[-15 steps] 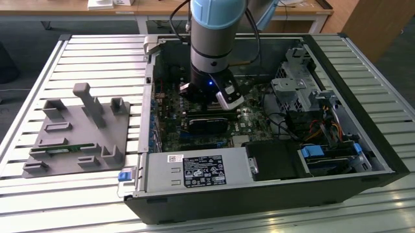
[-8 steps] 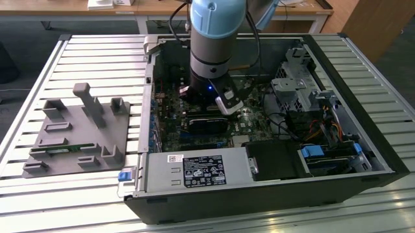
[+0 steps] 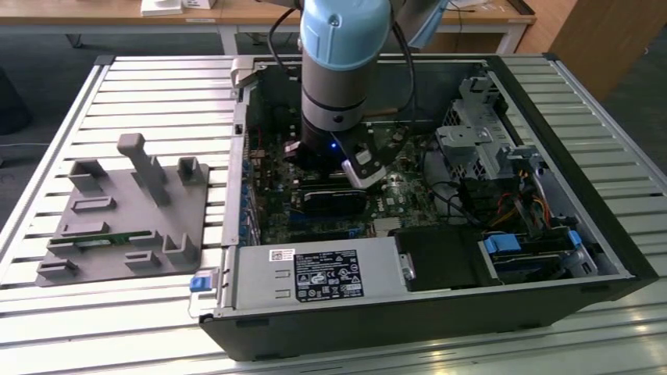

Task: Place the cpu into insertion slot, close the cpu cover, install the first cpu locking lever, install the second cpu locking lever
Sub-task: 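Install the second cpu locking lever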

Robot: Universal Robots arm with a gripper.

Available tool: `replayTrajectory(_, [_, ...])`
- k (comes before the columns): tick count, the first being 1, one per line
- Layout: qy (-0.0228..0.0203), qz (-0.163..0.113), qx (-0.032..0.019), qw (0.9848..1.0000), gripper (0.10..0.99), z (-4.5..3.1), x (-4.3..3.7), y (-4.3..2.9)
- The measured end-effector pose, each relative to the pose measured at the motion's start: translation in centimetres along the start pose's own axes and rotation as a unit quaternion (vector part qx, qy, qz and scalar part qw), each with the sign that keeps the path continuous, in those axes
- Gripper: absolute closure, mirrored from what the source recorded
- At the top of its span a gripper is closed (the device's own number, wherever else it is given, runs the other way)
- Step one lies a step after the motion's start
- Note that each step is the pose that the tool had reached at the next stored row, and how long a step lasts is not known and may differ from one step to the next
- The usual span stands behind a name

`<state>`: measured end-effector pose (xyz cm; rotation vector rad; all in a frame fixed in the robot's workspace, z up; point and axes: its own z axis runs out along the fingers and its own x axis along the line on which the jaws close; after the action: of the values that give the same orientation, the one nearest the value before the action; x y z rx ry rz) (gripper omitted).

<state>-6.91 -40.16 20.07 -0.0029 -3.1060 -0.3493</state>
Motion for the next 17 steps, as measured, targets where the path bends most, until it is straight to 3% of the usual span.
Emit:
replayTrajectory(3, [0.0000, 0.000, -0.0063, 1.0000, 0.969, 0.26, 0.02, -0.06])
replayTrajectory(14, [0.0001, -0.001, -0.0405, 0.9992, 0.969, 0.87, 0.29, -0.20])
replayTrajectory(17, [0.0001, -0.001, -0.0460, 0.9989, 0.969, 1.03, 0.48, -0.23])
